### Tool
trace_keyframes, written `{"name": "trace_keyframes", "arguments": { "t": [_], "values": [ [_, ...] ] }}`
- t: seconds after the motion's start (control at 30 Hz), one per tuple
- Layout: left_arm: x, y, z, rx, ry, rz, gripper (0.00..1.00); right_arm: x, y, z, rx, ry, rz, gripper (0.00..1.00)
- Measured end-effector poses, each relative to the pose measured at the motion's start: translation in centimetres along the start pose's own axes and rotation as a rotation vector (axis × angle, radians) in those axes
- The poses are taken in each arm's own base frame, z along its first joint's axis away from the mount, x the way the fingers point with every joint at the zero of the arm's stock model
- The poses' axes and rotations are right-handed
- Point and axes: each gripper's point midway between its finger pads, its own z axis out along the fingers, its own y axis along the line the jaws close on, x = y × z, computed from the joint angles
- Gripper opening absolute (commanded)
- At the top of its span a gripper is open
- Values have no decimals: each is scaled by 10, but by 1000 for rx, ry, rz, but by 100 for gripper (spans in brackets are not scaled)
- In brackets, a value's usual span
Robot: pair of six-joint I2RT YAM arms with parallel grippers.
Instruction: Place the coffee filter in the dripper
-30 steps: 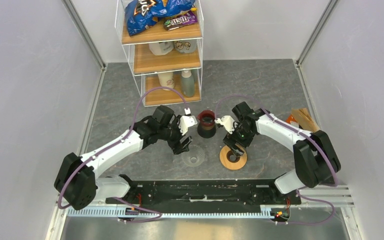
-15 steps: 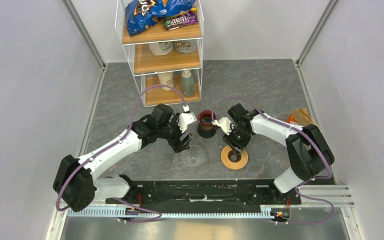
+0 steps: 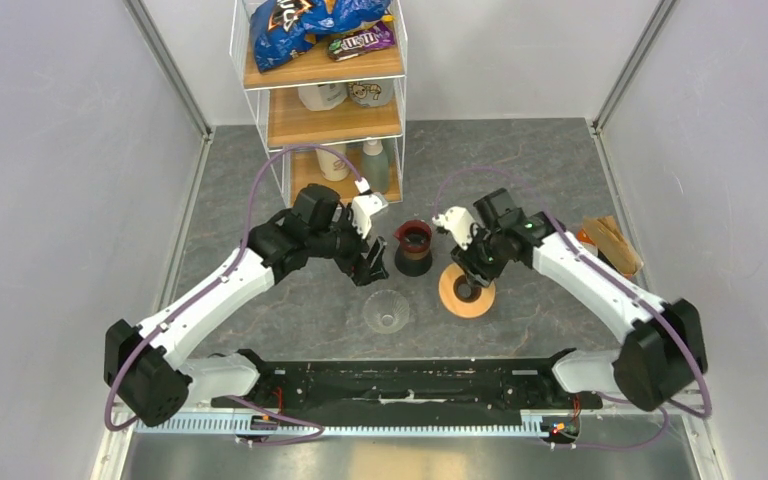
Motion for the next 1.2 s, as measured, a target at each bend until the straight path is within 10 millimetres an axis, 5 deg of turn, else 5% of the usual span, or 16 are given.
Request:
{"name": "trace_keyframes", "arguments": {
  "t": [0.23,0.4,0.87,1.13,1.2],
  "values": [
    [-43,-32,-13,151,-54,-141,77,-86,-10,-93,93,-321,-64,37],
    [-68,-43,-8,237,-56,-238,74,-124,-13,-130,109,-425,-100,37],
    [-95,-48,7,308,-97,-382,57,-129,0,-109,41,-322,-126,38],
    [-106,-44,13,356,-124,-475,10,-140,3,-113,49,-340,-148,40],
    [-106,-41,14,380,-130,-536,2,-142,1,-112,56,-342,-146,51]
  ]
}}
